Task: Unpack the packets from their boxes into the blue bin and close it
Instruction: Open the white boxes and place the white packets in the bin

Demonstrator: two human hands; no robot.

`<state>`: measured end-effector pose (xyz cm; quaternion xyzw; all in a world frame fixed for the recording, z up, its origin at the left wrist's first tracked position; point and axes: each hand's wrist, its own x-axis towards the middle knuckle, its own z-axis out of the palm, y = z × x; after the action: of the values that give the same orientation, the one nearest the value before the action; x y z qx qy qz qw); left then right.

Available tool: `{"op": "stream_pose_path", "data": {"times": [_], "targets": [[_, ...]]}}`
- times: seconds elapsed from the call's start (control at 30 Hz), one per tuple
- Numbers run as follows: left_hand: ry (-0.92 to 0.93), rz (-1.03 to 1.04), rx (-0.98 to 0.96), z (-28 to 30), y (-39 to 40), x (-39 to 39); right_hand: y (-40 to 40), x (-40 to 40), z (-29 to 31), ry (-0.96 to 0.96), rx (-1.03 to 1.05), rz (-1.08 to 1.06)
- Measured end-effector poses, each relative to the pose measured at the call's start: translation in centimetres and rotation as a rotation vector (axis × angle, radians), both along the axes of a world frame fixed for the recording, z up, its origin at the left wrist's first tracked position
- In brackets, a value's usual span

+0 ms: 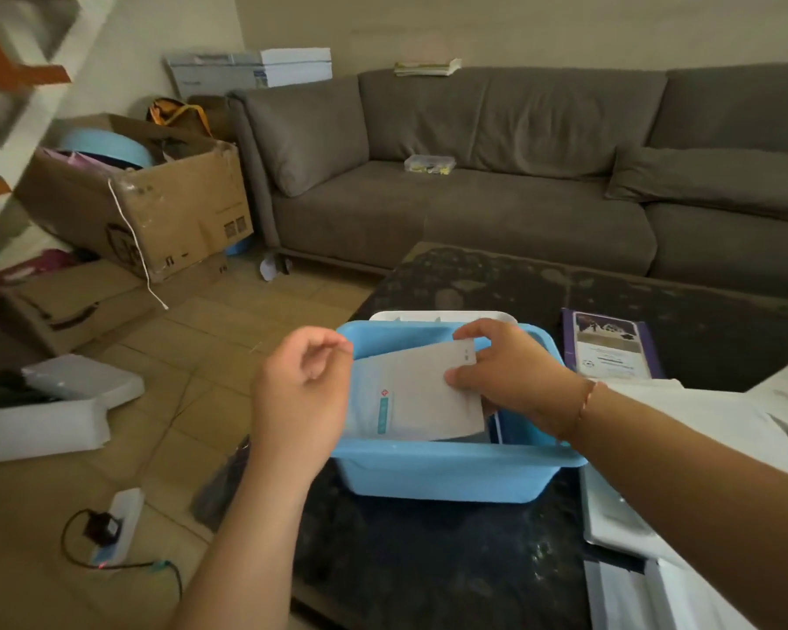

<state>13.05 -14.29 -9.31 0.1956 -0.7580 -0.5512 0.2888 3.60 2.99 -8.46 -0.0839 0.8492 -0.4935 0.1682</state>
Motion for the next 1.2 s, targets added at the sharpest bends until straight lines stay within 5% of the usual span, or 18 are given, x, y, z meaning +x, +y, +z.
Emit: {"op": "stream_pose_path", "data": {"times": [0.17, 0.27, 0.37, 0.5, 0.57, 0.73, 1.2], "targets": [[0.002, -0.004, 0.008, -0.6, -0.3, -0.1, 0.4, 0.3, 1.2, 0.416, 0.773, 0.304], [-0.019, -0.012, -0.005, -1.0, -0.1, 0.1, -0.1, 0.1, 2.0, 0.546, 0.995, 0.358], [-0.048, -0.086, -0.107, -1.0, -0.3, 0.8, -1.4, -1.0, 2.4, 0.547, 0.872, 0.483], [-0.371, -0.567, -0.387, -0.1, -1.8, 2.9, -3.5, -3.0, 1.3, 0.455, 0.753, 0.699], [-0.408, -0.650, -0.555, -0.6, -2.0, 3.4, -4.1, -3.7, 0.6, 0.382, 0.726, 0.738], [-0.255, -0.556, -0.654, -1.6, -1.5, 3.1, -4.9, -4.5, -0.6, 0.276, 0.644, 0.767], [-0.325, -0.519, -0.667, -1.4, -0.9, 3.4, -5.9, -4.5, -0.9, 0.133, 0.619, 0.747]]}}
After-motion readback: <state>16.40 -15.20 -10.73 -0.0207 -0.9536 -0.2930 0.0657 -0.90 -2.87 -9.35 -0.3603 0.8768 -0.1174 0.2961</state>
